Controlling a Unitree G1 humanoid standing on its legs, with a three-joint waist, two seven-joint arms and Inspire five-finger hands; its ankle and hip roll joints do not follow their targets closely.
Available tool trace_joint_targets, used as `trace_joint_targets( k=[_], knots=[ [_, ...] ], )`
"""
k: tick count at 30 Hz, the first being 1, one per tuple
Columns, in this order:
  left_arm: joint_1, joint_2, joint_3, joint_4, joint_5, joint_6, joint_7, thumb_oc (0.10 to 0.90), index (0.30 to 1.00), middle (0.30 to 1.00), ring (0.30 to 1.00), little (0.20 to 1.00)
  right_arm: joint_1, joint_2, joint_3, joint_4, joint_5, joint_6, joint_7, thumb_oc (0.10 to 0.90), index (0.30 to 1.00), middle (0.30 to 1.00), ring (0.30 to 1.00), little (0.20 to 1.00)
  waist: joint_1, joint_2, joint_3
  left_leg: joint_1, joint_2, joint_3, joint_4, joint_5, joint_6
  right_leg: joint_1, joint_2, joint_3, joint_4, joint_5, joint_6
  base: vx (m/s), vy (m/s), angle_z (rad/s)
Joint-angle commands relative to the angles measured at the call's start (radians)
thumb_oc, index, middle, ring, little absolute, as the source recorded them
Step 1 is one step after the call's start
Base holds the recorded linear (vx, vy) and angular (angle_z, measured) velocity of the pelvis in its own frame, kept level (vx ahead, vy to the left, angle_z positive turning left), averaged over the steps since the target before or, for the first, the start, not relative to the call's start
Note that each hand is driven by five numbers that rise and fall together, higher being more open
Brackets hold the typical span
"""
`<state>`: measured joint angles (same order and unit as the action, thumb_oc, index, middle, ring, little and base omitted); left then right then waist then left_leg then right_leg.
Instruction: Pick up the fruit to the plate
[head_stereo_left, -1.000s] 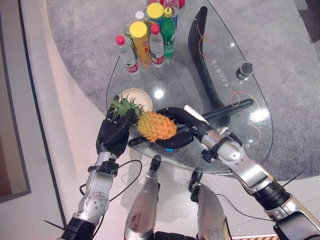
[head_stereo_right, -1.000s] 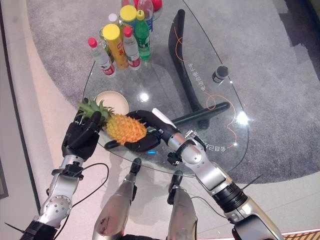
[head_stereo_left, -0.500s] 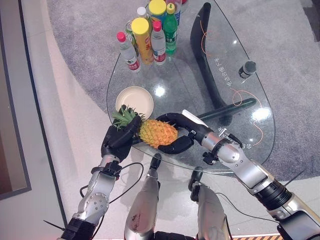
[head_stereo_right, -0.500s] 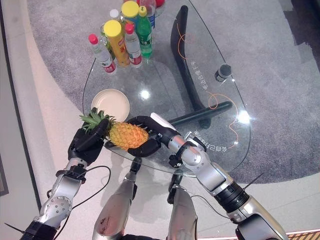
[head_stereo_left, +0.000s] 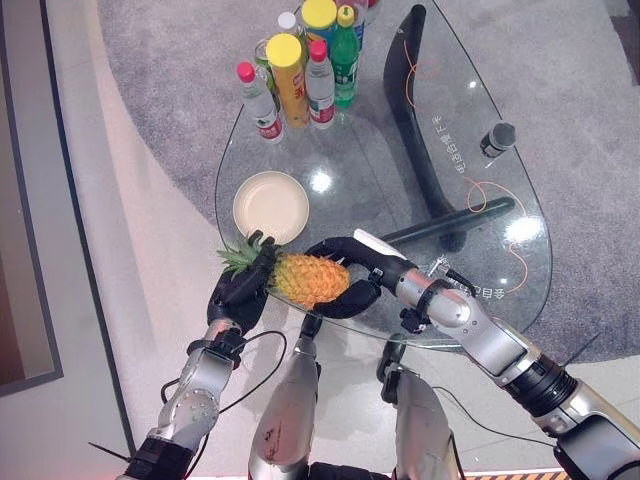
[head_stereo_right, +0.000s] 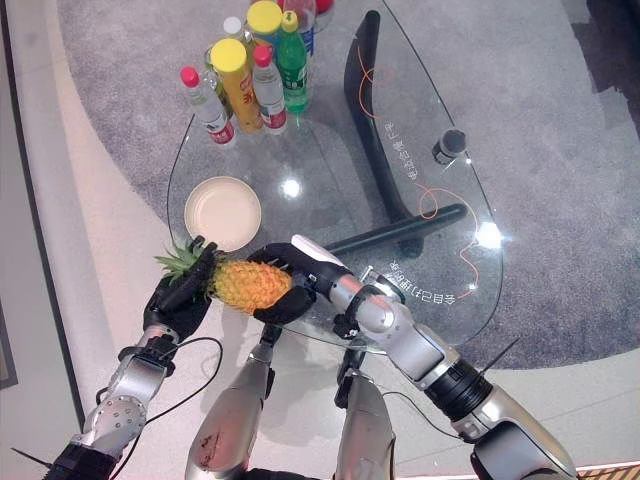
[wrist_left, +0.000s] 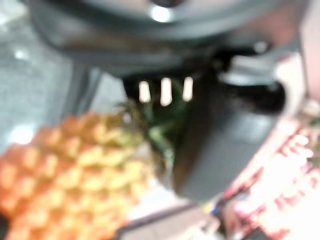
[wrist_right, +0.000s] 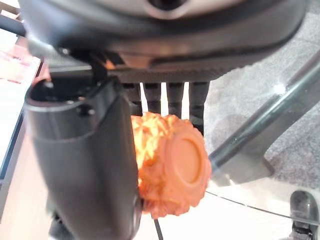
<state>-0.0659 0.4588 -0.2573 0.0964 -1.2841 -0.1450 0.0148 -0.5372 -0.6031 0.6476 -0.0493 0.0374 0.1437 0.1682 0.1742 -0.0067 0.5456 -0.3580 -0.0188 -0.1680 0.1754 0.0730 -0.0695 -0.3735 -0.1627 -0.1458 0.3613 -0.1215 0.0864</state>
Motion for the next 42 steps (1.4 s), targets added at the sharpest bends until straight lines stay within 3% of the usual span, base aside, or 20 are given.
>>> trace_joint_targets(
  k=[1,26,27,28,29,42],
  knots=[
    [-0.070,-0.073,-0.131,-0.225,0.013,0.016,-0.105,0.100,0.300,0.300,0.300,0.200,-0.171,0.146,0.102,-0.222,0.074,-0.193,0.055,0.100,0.300,0.300,0.300,0.200,-0.009,0.005,-0.026,-0.032,-0.113,0.009,0.087,-0.048,0.137,0.041,0.106,0.065,-0.121,0.135,-0.066,0.00,0.000,0.00],
    [-0.074,-0.088,-0.117,-0.218,0.011,-0.002,-0.119,0.100,0.300,0.300,0.300,0.200,-0.139,0.176,0.049,-0.176,0.048,-0.141,-0.072,0.100,0.300,0.300,0.300,0.200,-0.015,-0.002,-0.026,-0.025,-0.110,0.023,0.073,-0.052,0.145,0.037,0.102,0.067,-0.127,0.144,-0.057,0.00,0.000,0.00],
    [-0.075,-0.087,-0.115,-0.216,0.009,-0.005,-0.118,0.100,0.300,0.300,0.300,0.200,-0.134,0.177,0.044,-0.172,0.053,-0.136,-0.088,0.413,0.568,0.568,0.568,0.513,-0.016,-0.003,-0.026,-0.024,-0.109,0.025,0.070,-0.052,0.145,0.038,0.103,0.068,-0.130,0.144,-0.056,0.00,0.000,0.00],
    [-0.074,-0.087,-0.112,-0.215,0.008,-0.005,-0.119,0.100,0.300,0.300,0.300,0.200,-0.130,0.178,0.039,-0.171,0.050,-0.134,-0.088,0.545,0.681,0.681,0.681,0.645,-0.017,-0.003,-0.026,-0.024,-0.109,0.026,0.070,-0.052,0.145,0.038,0.103,0.068,-0.130,0.144,-0.056,0.00,0.000,0.00],
    [-0.074,-0.088,-0.111,-0.214,0.008,-0.005,-0.119,0.100,0.300,0.300,0.300,0.200,-0.129,0.179,0.038,-0.170,0.049,-0.132,-0.087,0.800,0.900,0.900,0.900,0.900,-0.017,-0.003,-0.026,-0.024,-0.109,0.026,0.070,-0.052,0.145,0.038,0.102,0.068,-0.130,0.144,-0.056,0.00,0.000,0.00],
    [-0.070,-0.097,-0.097,-0.196,0.020,-0.024,-0.118,0.100,0.300,0.300,0.300,0.200,-0.103,0.185,0.012,-0.156,0.032,-0.108,-0.137,0.800,0.900,0.900,0.900,0.900,-0.019,-0.005,-0.026,-0.024,-0.106,0.034,0.074,-0.055,0.145,0.040,0.100,0.061,-0.126,0.141,-0.055,0.00,0.000,0.00]
  ],
)
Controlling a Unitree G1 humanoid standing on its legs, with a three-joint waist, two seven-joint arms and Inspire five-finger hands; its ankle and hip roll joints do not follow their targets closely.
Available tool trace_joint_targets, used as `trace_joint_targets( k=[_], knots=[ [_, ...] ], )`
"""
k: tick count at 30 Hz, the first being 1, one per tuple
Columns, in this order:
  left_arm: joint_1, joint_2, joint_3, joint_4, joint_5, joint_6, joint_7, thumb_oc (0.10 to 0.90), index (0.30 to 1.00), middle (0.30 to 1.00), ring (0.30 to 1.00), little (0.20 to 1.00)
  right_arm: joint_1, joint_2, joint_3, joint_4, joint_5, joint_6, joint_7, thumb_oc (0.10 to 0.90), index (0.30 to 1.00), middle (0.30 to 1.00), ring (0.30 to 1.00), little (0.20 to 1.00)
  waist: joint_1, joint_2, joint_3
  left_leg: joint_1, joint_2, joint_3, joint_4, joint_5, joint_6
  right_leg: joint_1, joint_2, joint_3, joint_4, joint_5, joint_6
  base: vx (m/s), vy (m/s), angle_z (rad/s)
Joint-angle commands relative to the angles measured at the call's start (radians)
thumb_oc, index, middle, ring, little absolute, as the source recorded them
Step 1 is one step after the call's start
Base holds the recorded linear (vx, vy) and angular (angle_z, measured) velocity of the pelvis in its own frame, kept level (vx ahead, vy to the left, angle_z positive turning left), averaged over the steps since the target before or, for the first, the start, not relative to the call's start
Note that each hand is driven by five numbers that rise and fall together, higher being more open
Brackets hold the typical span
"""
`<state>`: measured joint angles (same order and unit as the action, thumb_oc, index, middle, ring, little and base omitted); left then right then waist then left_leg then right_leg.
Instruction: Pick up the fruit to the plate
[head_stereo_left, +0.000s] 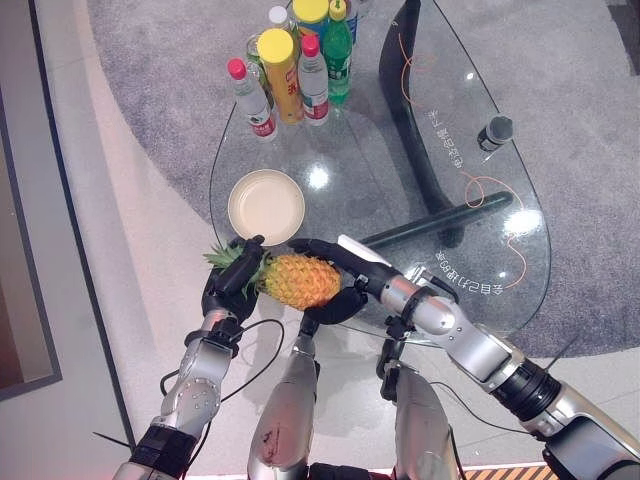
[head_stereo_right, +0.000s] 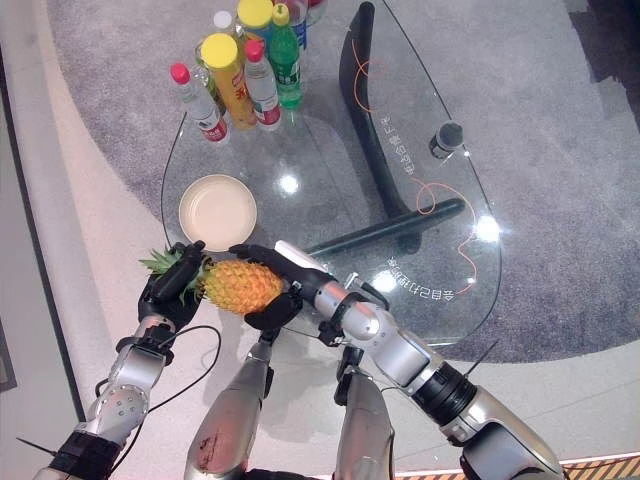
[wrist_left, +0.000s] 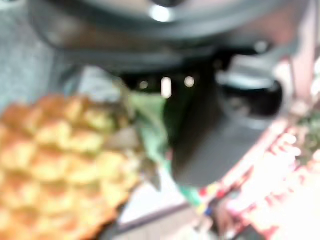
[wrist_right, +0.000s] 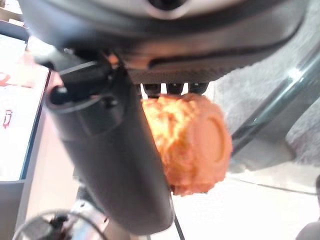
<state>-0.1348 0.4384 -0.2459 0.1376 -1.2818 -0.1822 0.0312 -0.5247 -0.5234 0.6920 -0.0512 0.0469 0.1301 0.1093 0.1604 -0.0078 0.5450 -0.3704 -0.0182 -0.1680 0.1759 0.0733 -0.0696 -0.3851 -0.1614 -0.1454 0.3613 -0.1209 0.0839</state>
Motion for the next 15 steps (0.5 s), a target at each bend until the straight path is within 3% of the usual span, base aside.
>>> trace_joint_targets(
  k=[1,15],
  knots=[
    [-0.001,-0.075,-0.107,-0.237,0.018,0.013,-0.133,0.100,0.300,0.300,0.300,0.200,-0.115,0.103,-0.034,-0.153,0.025,-0.095,-0.083,0.800,0.900,0.900,0.900,0.900,-0.006,-0.005,-0.025,-0.010,-0.107,0.034,0.073,-0.055,0.145,0.054,0.098,0.059,-0.127,0.141,-0.053,0.00,0.000,0.00],
    [0.009,-0.067,-0.071,-0.229,0.066,-0.003,-0.104,0.100,0.300,0.300,0.300,0.200,-0.067,0.076,-0.124,-0.158,-0.029,-0.100,-0.176,0.800,0.900,0.900,0.900,0.900,-0.013,-0.015,-0.025,-0.008,-0.101,0.050,0.080,-0.065,0.147,0.060,0.094,0.050,-0.127,0.141,-0.047,0.00,0.000,0.00]
  ],
)
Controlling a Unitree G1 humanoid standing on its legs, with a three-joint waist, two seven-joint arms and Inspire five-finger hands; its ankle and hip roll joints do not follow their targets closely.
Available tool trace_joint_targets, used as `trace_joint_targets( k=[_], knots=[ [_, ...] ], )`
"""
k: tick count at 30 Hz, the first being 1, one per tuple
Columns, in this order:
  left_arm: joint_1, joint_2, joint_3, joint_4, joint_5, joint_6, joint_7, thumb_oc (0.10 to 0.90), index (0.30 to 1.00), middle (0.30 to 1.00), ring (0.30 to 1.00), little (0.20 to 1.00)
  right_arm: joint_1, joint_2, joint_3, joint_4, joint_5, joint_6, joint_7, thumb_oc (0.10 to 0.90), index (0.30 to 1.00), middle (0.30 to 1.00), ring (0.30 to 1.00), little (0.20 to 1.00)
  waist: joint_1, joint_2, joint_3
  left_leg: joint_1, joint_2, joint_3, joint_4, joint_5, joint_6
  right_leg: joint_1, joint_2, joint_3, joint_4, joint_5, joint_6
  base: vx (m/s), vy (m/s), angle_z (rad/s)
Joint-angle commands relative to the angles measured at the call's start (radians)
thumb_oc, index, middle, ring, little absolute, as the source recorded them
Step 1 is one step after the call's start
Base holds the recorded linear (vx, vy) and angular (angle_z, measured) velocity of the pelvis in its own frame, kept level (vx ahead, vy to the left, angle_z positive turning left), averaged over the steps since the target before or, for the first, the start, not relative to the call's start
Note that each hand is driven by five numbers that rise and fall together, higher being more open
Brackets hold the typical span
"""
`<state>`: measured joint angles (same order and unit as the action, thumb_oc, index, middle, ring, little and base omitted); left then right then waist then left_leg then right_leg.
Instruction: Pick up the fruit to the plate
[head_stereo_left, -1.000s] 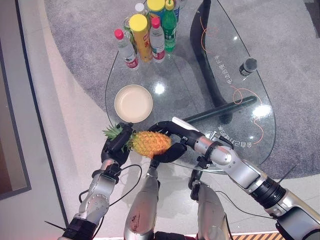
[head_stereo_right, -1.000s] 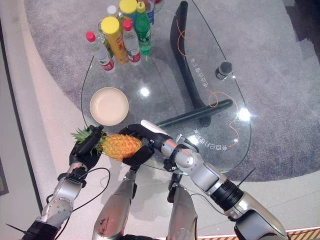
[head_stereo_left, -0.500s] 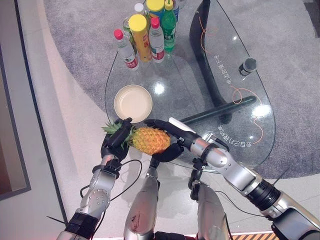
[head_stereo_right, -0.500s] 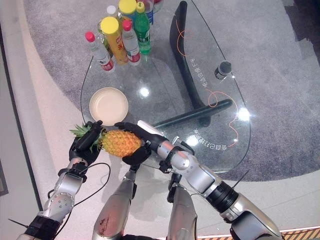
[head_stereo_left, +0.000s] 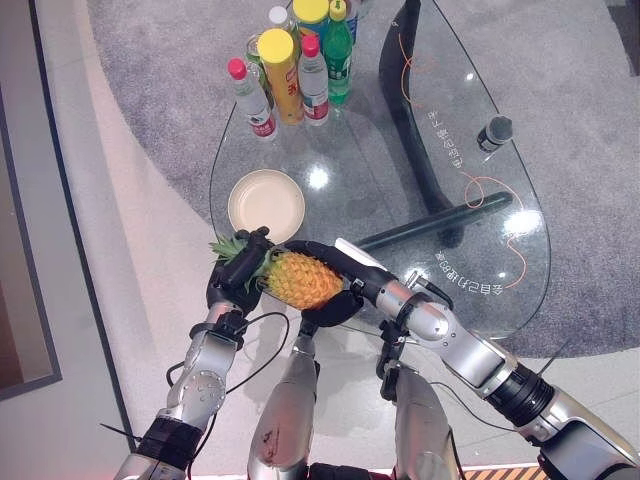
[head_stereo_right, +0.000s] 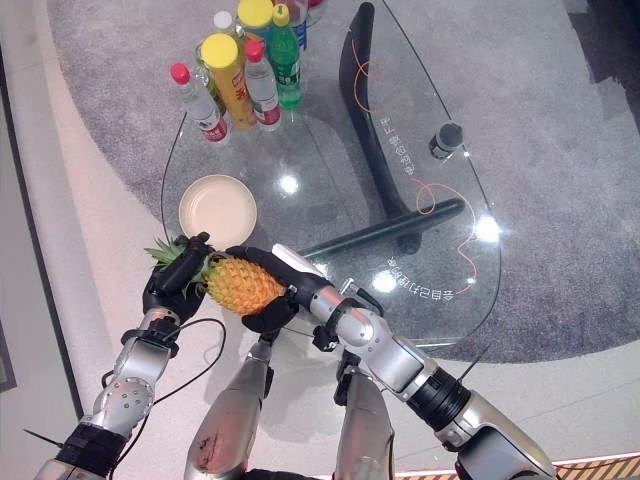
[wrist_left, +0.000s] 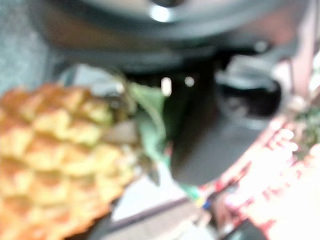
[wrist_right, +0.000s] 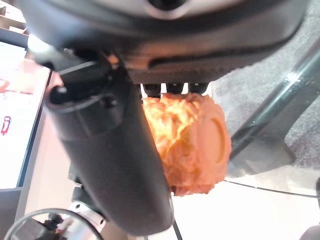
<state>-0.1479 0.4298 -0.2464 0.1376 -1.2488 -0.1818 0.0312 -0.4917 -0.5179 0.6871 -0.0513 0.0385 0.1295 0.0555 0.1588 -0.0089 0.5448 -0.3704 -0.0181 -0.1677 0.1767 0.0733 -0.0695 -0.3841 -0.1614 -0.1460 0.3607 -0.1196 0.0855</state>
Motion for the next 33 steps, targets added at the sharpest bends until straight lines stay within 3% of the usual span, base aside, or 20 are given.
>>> trace_joint_targets(
  k=[1,24,28,31,33],
  knots=[
    [0.022,-0.058,-0.071,-0.229,0.033,-0.004,-0.104,0.100,0.300,0.300,0.300,0.200,-0.100,0.071,-0.119,-0.158,-0.020,-0.099,-0.122,0.800,0.900,0.900,0.900,0.900,-0.012,-0.014,-0.025,-0.008,-0.101,0.050,0.080,-0.065,0.147,0.059,0.094,0.051,-0.126,0.140,-0.049,0.00,0.000,0.00],
    [0.073,-0.038,0.015,-0.159,0.157,-0.035,-0.067,0.100,0.300,0.300,0.300,0.200,0.045,-0.005,-0.354,-0.217,-0.048,-0.167,-0.231,0.800,0.900,0.900,0.900,0.900,-0.045,-0.028,-0.025,0.009,-0.084,0.078,0.091,-0.085,0.148,0.085,0.093,0.055,-0.132,0.136,-0.039,0.00,0.000,0.00],
    [0.080,-0.037,0.041,-0.141,0.258,-0.093,0.003,0.100,0.300,0.300,0.300,0.200,0.074,-0.012,-0.382,-0.225,-0.052,-0.173,-0.228,0.800,0.900,0.900,0.900,0.900,-0.049,-0.030,-0.025,0.012,-0.082,0.081,0.095,-0.087,0.145,0.090,0.095,0.057,-0.130,0.132,-0.041,0.02,-0.005,-0.04],
    [0.076,-0.019,0.081,-0.135,0.482,-0.193,0.159,0.100,0.300,0.300,0.300,0.200,0.105,-0.018,-0.391,-0.219,-0.051,-0.164,-0.219,0.800,0.900,0.900,0.900,0.900,-0.047,-0.034,-0.025,0.016,-0.081,0.077,0.098,-0.087,0.143,0.099,0.094,0.055,-0.128,0.126,-0.043,0.02,-0.021,0.00],
    [0.073,-0.015,0.094,-0.137,0.537,-0.213,0.199,0.100,0.300,0.300,0.300,0.200,0.112,-0.018,-0.391,-0.217,-0.046,-0.160,-0.216,0.800,0.900,0.900,0.900,0.900,-0.045,-0.036,-0.025,0.017,-0.081,0.075,0.099,-0.087,0.142,0.101,0.094,0.053,-0.128,0.124,-0.044,0.02,-0.036,-0.01]
  ],
)
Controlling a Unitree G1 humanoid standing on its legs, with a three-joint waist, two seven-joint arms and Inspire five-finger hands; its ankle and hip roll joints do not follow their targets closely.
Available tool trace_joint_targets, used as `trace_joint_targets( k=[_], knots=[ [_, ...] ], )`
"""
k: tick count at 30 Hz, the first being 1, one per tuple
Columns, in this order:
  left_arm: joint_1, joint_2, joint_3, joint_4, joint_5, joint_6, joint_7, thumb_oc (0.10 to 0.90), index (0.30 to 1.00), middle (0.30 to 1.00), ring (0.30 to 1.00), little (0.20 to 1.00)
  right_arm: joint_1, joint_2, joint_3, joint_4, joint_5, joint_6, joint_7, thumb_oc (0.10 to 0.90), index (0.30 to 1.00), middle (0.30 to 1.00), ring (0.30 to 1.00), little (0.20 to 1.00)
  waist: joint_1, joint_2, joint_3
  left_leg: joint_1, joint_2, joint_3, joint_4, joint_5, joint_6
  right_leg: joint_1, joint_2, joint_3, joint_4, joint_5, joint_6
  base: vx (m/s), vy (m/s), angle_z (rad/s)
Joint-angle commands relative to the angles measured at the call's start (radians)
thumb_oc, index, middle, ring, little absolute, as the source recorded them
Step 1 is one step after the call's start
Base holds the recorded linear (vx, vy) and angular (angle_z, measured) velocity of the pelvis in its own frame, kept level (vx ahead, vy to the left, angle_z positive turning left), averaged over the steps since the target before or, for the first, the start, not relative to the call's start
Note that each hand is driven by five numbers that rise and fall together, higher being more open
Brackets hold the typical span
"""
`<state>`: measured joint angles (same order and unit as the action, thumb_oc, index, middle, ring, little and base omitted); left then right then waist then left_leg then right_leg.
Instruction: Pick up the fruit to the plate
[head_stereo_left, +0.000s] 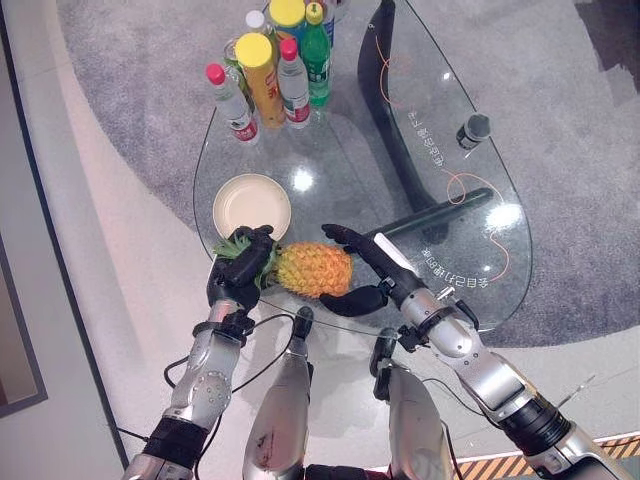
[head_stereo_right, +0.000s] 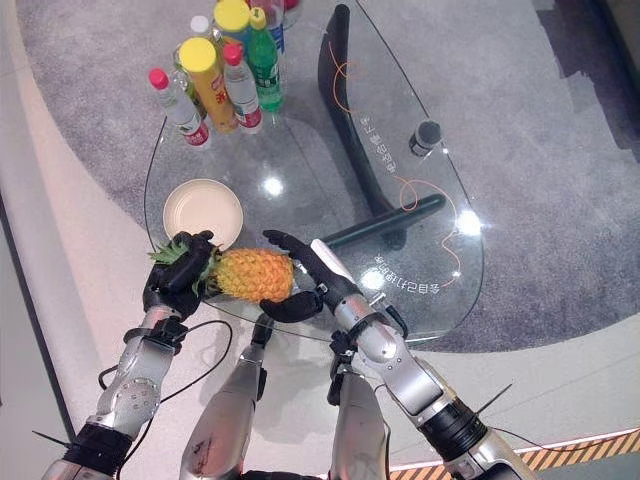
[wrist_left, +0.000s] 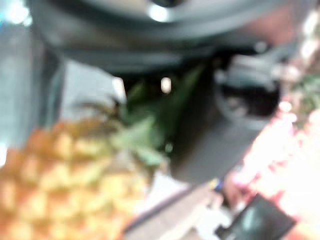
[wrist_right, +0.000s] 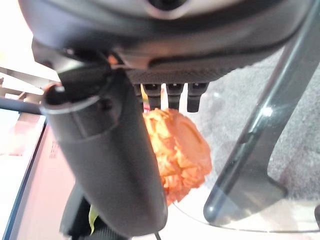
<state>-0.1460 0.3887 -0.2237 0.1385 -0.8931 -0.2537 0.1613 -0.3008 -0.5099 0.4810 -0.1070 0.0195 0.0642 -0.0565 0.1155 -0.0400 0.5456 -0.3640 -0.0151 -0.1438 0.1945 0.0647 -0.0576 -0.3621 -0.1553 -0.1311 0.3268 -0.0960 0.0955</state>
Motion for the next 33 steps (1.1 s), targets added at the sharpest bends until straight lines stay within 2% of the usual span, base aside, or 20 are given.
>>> trace_joint_targets(
  k=[1,5,15,20,24,33],
  knots=[
    [0.067,0.030,0.091,-0.142,0.229,-0.151,0.095,0.100,0.300,0.300,0.300,0.200,-0.070,-0.024,-0.187,-0.154,-0.023,-0.097,-0.098,0.800,0.900,0.900,0.900,0.900,0.001,-0.007,-0.026,0.012,-0.085,0.048,0.084,-0.078,0.128,0.084,0.088,0.036,-0.093,0.098,-0.056,0.04,-0.050,-0.02],
    [0.052,0.049,0.134,-0.159,0.339,-0.169,0.166,0.100,0.300,0.300,0.300,0.200,-0.048,-0.011,-0.179,-0.133,-0.014,-0.091,-0.090,0.800,0.900,0.900,0.900,0.900,0.008,-0.011,-0.026,0.016,-0.085,0.039,0.091,-0.076,0.121,0.097,0.088,0.029,-0.089,0.089,-0.065,0.02,-0.023,-0.01],
    [0.017,0.071,0.170,-0.161,0.457,-0.203,0.266,0.100,0.300,0.300,0.300,0.200,-0.047,0.001,-0.156,-0.114,-0.014,-0.060,-0.078,0.800,0.900,0.900,0.900,0.900,0.006,-0.006,-0.026,0.014,-0.086,0.037,0.100,-0.071,0.111,0.099,0.090,0.028,-0.075,0.076,-0.076,0.00,0.000,0.00],
    [0.002,0.077,0.180,-0.157,0.487,-0.208,0.281,0.100,0.300,0.300,0.300,0.200,-0.043,0.010,-0.148,-0.103,-0.018,-0.060,-0.069,0.800,0.900,0.900,0.900,0.900,0.004,-0.002,-0.026,0.011,-0.087,0.037,0.107,-0.070,0.107,0.097,0.091,0.029,-0.068,0.071,-0.079,0.00,0.001,-0.01],
    [0.001,0.082,0.183,-0.153,0.535,-0.204,0.297,0.100,0.300,0.300,0.300,0.200,-0.046,0.015,-0.143,-0.102,-0.011,-0.049,-0.043,0.800,0.900,0.900,0.900,0.900,0.003,0.000,-0.026,0.007,-0.087,0.039,0.109,-0.069,0.105,0.095,0.092,0.032,-0.065,0.069,-0.081,0.00,0.005,-0.02],
    [-0.061,0.123,0.168,-0.091,0.745,-0.235,0.451,0.100,0.300,0.300,0.300,0.200,-0.066,0.038,-0.055,-0.038,0.062,-0.011,0.047,0.800,0.900,0.900,0.900,0.900,-0.002,0.000,-0.026,-0.013,-0.087,0.045,0.121,-0.062,0.099,0.072,0.095,0.037,-0.046,0.064,-0.087,0.00,0.013,-0.04]
  ],
)
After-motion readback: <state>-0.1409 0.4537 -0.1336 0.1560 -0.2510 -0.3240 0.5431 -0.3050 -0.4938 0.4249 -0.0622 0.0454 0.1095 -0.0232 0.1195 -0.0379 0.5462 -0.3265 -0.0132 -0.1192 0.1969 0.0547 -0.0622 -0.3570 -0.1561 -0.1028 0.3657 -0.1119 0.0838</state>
